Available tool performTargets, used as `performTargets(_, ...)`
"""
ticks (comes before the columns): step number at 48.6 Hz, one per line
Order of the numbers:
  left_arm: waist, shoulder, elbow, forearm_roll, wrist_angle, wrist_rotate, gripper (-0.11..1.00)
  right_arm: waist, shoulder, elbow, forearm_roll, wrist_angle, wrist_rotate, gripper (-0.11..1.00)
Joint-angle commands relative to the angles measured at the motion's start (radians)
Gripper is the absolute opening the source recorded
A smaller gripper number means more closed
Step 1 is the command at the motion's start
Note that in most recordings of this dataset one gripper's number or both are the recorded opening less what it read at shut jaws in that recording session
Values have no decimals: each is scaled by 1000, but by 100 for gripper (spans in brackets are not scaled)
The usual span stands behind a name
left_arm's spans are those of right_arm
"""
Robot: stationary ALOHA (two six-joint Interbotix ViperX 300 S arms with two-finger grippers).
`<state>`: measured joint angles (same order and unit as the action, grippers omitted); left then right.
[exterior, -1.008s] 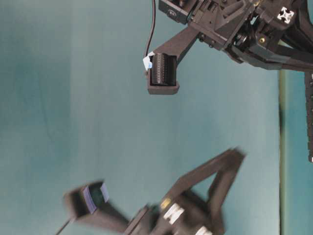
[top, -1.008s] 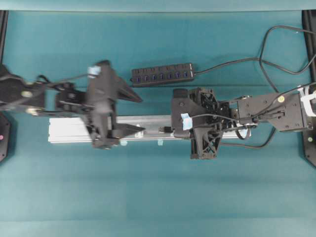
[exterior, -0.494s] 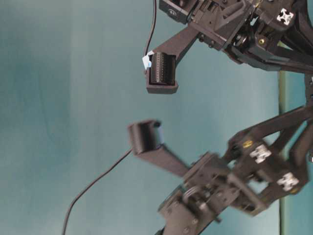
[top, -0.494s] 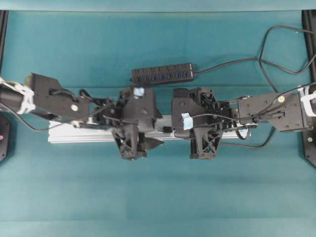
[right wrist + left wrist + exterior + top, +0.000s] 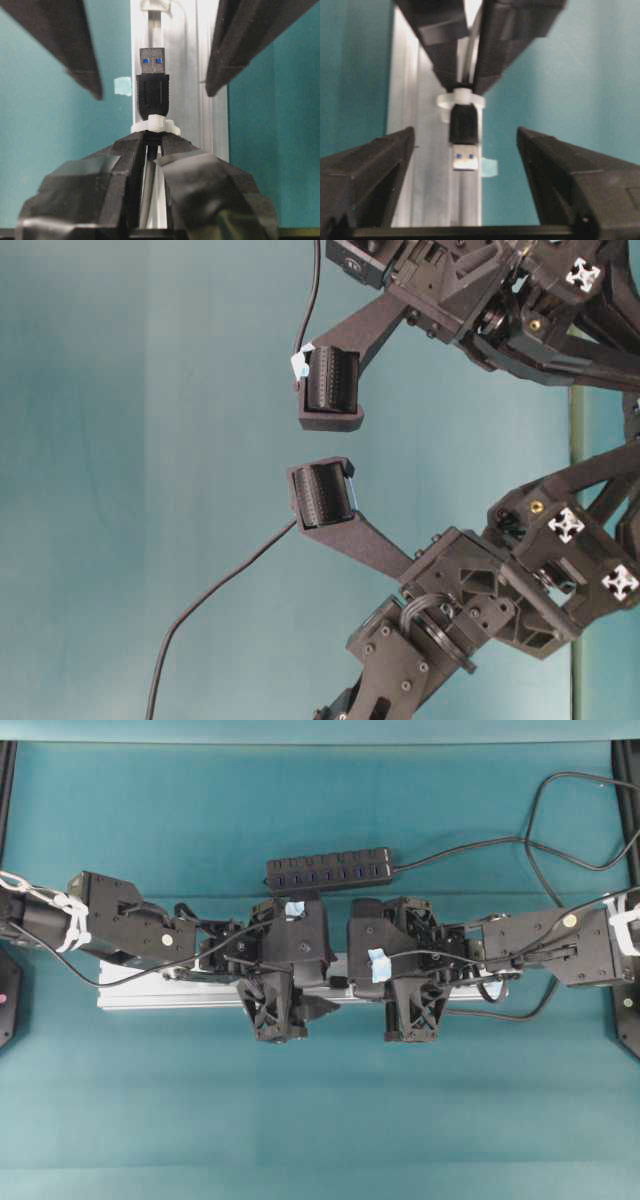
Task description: Pass the USB cable through three rings with both arms.
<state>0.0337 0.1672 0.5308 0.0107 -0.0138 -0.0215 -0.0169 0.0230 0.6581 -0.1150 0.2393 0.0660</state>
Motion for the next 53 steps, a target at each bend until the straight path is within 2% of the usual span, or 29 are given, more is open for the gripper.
performTargets(1, 2, -2, -12, 2, -9, 3, 76, 3, -20, -8, 2, -14, 2, -7)
performTargets(6, 2, 5, -12, 2, -6, 5, 57, 3, -18, -8, 2, -14, 2, -7)
performTargets(12, -2, 6, -11, 2, -6, 15, 27, 3, -17, -8, 2, -15, 2, -7)
performTargets(14, -2, 6, -11, 2, -5, 23, 21, 3, -18, -8, 2, -15, 2, -7)
performTargets(25, -3, 3, -12, 2, 3, 49, 21, 6, -18, -6, 2, -3, 5, -8)
performTargets(32, -3, -5, -12, 2, 21, 51, 21, 6, -18, -6, 23, 15, 5, -8)
performTargets(40, -3, -15, -11, 2, 43, 51, 21, 6, -18, -6, 37, 31, 3, -2)
performTargets(44, -5, -20, -8, 2, 44, 49, 21, 6, -20, -6, 37, 37, 3, 7)
performTargets(47, -6, -20, -6, 2, 44, 49, 21, 6, -20, -6, 35, 38, 3, 19)
performTargets(53, -8, -26, -6, 2, 48, 49, 21, 6, -25, -9, 35, 38, 2, 53)
